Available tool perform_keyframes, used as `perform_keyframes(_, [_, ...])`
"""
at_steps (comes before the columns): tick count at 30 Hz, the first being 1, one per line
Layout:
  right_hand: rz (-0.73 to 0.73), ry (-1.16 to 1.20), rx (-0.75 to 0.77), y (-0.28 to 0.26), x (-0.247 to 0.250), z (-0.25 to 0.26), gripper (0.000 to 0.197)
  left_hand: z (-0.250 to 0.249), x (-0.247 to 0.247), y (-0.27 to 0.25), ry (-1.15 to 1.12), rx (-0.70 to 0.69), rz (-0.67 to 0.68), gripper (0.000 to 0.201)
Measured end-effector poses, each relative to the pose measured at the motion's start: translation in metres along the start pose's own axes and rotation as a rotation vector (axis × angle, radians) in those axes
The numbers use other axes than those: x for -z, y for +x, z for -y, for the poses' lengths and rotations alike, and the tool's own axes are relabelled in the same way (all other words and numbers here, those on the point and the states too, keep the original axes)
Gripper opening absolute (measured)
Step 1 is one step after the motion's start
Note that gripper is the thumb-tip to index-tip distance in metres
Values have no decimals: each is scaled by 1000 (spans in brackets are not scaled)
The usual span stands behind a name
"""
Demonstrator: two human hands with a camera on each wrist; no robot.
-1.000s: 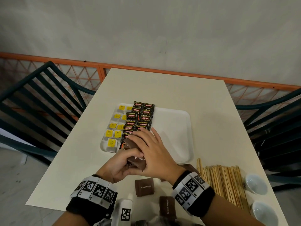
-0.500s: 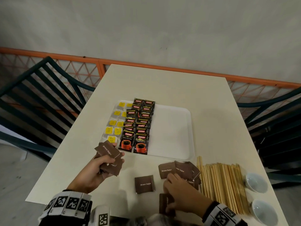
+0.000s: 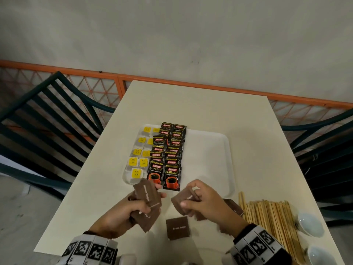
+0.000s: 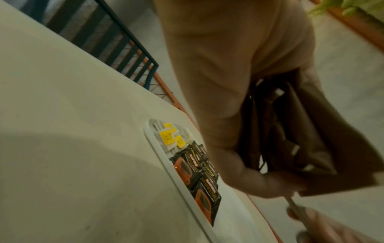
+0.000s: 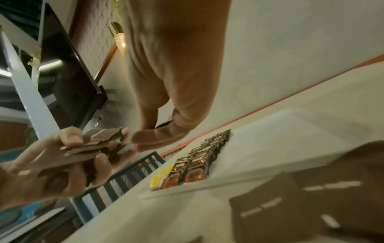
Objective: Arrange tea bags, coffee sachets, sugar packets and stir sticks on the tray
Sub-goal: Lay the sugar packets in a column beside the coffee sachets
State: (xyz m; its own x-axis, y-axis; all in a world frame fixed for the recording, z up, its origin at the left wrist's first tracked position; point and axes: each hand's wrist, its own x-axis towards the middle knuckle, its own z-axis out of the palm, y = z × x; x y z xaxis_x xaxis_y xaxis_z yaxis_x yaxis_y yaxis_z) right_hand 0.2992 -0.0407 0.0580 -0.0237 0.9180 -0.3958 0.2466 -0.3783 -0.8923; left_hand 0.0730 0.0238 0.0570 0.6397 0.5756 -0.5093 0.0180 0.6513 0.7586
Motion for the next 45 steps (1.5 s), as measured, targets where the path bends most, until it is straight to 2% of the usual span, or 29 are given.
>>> perform_keyframes(2, [-14, 79, 20, 9, -6, 13, 21, -7, 1, 4, 47, -4, 57, 69])
perform_keyframes(4, [-12, 145, 17, 17, -12, 23, 27, -15, 2, 7, 47, -12, 100, 63])
perform_keyframes(9, [-102, 295, 3, 35, -23, 39, 28, -34, 9, 19, -2, -21, 144, 56])
perform_keyframes(14, [-257, 391, -70, 56, -22, 42, 9, -48, 33, 31, -8, 19, 142, 64])
perform_keyframes(17, [-267, 512, -98, 66, -20, 40, 6, -50, 47, 41, 3, 53, 137, 69])
perform_keyframes(23, [-289, 565, -124, 84, -6, 31, 9, -61, 55, 61, -20, 49, 127, 61])
perform_keyframes(28, [-463, 651, -107, 113, 35, 18, 16, -70, 60, 83, -78, 4, 44, 61])
perform_keyframes(32, [-600, 604, -153, 151, 74, 9, 16, -74, 58, 100, -137, -31, -1, 64])
perform_keyframes(35, [-643, 497, -200, 182, 95, 5, 17, -73, 58, 112, -148, -56, -29, 90])
perform_keyframes(37, [-655, 398, -223, 200, 105, 3, 15, -73, 60, 119, -137, -60, -54, 98])
perform_keyframes(40, [-655, 302, -235, 220, 114, 2, 10, -72, 62, 126, -146, -51, -62, 90])
perform_keyframes(45, [-719, 185, -251, 238, 114, -7, 19, -65, 66, 132, -152, -29, -96, 86])
